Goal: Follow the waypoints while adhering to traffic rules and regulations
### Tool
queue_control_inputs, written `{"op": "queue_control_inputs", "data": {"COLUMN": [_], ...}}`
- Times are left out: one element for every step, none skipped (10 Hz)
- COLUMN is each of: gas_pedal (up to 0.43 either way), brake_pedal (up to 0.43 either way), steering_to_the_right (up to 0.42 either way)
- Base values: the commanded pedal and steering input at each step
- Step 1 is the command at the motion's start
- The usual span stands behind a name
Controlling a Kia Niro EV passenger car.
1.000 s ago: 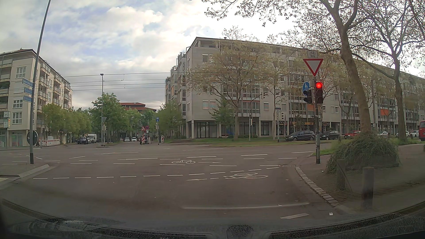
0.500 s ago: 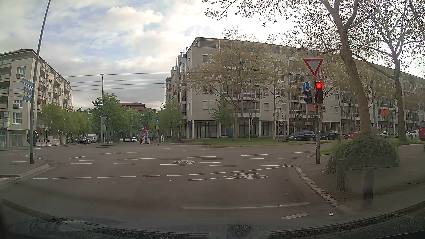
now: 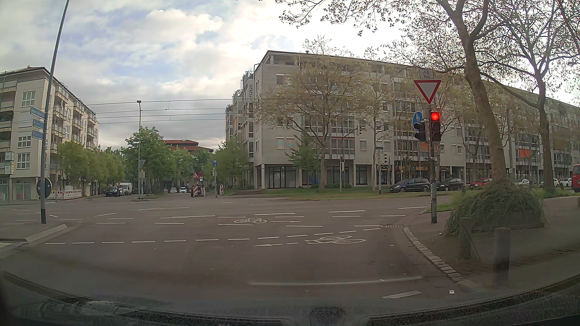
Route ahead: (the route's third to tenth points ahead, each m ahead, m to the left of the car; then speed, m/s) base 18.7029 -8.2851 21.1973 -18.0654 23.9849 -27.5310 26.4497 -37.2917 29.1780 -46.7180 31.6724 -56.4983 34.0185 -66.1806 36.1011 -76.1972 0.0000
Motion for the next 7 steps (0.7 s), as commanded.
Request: {"op": "queue_control_inputs", "data": {"gas_pedal": [0.000, 0.000, 0.000, 0.000, 0.000, 0.000, 0.000], "brake_pedal": [0.207, 0.207, 0.207, 0.207, 0.207, 0.207, 0.207], "steering_to_the_right": [0.068, 0.069, 0.069, 0.069, 0.069, 0.068, 0.069]}}
